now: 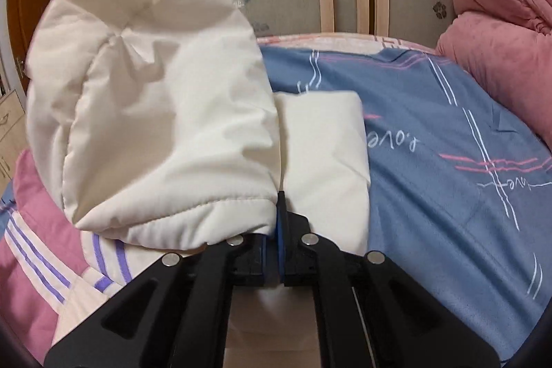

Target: Fold large clothes

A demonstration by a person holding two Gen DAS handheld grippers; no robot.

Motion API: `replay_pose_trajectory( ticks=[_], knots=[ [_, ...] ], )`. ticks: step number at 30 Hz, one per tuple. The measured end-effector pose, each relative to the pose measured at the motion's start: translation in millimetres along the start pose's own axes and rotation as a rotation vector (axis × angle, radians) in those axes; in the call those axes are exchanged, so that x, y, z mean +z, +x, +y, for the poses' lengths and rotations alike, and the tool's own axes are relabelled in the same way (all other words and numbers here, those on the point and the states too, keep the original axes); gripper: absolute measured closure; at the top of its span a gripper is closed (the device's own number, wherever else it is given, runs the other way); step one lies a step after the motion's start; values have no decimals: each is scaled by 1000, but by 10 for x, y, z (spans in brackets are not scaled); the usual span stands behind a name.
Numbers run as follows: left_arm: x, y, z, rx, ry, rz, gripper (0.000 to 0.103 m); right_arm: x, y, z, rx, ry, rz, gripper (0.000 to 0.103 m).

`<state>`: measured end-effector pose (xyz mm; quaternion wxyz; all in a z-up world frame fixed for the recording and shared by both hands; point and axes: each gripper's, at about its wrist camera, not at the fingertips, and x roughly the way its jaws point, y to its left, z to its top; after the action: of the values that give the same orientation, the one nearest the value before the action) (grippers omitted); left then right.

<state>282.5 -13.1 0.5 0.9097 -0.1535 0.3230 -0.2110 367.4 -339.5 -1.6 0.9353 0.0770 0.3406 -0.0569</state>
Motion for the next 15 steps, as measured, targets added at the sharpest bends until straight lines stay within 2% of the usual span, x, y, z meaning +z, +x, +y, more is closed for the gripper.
replay_pose_trajectory(
  ticks=[1,2,4,8,10,13,15],
  knots=[
    [-1,13,2,-2,-3,2,2,24,-47,1,-1,14,-10,74],
    [-6,30,11,-6,-7,0,2,53,-127,-2,1,38,-15,43],
    [-6,71,37,-11,-27,0,2,59,-322,-8,49,104,-27,18],
    [0,137,137,-55,-120,35,2,-124,-827,29,252,306,-129,18],
    [2,130,159,-73,-146,37,2,-164,-908,187,408,411,-176,18],
    [10,91,170,-80,-147,16,2,-112,-715,406,538,502,-183,18],
    [13,61,187,-99,-160,0,2,-35,-526,515,574,554,-191,18]
  ],
)
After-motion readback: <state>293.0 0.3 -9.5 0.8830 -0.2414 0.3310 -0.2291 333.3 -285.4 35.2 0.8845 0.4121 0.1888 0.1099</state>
